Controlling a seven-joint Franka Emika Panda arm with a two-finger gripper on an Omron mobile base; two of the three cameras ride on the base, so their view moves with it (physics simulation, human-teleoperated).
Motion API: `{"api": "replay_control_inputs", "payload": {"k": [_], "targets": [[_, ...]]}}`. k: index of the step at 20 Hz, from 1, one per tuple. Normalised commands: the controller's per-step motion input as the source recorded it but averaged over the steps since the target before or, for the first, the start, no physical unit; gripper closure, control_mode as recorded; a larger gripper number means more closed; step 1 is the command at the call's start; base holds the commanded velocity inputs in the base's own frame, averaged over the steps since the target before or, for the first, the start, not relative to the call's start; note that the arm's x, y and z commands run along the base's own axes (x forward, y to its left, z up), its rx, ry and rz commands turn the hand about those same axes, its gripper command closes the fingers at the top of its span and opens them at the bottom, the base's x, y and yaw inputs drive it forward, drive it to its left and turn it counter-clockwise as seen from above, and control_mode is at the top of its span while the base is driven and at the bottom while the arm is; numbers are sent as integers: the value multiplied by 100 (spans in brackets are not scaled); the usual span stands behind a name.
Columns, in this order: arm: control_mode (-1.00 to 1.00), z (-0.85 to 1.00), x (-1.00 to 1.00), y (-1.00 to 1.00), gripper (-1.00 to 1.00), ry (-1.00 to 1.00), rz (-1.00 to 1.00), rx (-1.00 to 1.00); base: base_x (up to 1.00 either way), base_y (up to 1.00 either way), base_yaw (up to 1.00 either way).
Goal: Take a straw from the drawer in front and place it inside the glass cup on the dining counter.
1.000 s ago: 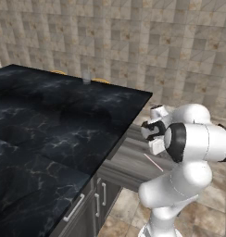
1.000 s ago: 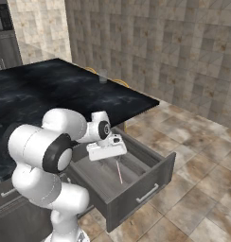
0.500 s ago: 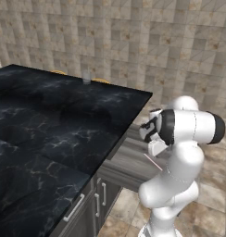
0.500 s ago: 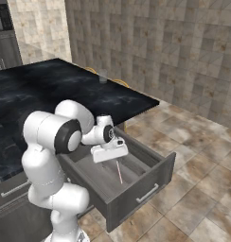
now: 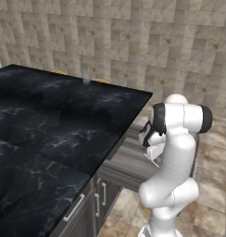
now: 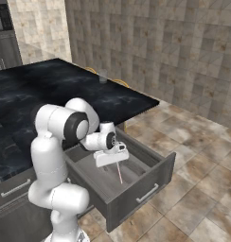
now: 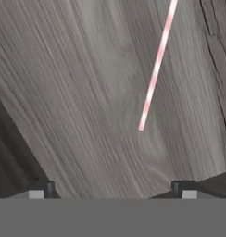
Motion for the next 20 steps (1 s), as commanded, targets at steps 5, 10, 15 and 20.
{"api": "replay_control_inputs", "payload": {"k": [5,10,15,20], "targets": [[-100,-33,38,0,-100,-8,0,1,0,0,0],[-100,-31,21,0,-100,-11,0,5,0,0,0],[-100,-33,20,0,-100,-8,0,3,0,0,0],[-100,-43,9,0,-100,-5,0,0,0,0,0]]}}
